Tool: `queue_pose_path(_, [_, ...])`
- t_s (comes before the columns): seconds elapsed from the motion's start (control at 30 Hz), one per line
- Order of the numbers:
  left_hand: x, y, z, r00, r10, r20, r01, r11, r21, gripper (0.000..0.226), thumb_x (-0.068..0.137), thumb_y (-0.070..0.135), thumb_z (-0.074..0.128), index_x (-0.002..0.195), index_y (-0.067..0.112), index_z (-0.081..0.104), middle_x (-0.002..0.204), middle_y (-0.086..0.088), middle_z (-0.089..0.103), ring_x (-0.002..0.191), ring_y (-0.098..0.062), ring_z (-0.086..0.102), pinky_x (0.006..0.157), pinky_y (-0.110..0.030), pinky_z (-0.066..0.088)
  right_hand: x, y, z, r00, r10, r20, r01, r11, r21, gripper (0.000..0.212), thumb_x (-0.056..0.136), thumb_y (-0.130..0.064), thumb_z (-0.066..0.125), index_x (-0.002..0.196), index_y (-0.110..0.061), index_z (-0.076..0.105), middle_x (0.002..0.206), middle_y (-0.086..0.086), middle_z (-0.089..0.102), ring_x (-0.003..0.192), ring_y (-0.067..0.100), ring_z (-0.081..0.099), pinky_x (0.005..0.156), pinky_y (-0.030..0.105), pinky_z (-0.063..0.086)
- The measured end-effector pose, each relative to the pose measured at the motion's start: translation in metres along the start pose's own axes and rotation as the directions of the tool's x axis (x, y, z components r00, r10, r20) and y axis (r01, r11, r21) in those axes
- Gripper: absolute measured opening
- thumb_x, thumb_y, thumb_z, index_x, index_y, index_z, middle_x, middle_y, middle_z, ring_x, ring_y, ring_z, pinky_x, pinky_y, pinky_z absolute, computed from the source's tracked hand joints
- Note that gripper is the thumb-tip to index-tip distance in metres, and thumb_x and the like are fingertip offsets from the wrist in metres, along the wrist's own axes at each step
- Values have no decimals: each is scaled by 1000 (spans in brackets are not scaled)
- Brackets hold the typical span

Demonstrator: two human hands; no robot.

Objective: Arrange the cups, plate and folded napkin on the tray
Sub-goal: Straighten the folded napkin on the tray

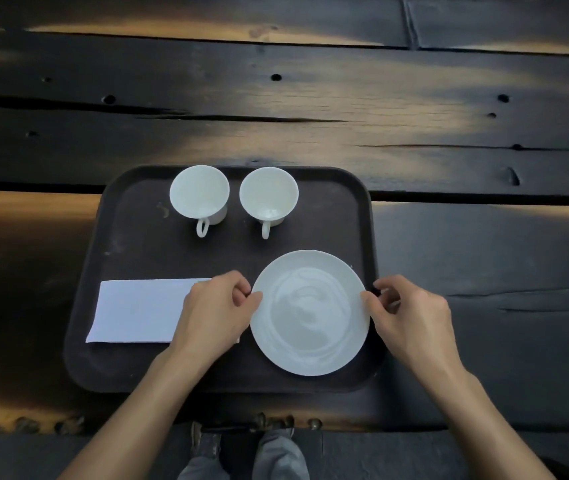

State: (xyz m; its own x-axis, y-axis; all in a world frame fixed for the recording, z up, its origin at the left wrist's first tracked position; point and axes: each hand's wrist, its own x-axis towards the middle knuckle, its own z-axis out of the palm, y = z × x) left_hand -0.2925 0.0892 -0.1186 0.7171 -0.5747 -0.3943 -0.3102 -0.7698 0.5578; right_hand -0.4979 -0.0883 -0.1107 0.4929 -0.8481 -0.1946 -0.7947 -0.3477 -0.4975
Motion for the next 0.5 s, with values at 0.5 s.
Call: queue_pose_path(0.5, [21,9,-4,995,99,-20,-99,995,18,12,90,23,69,81,23,76,68,12,69,73,-3,63,63,-18,46,-34,2,6,962,181,206,-216,962,164,21,89,-31,68,68,-26,70,55,-19,69,47,-2,66,73,33,60])
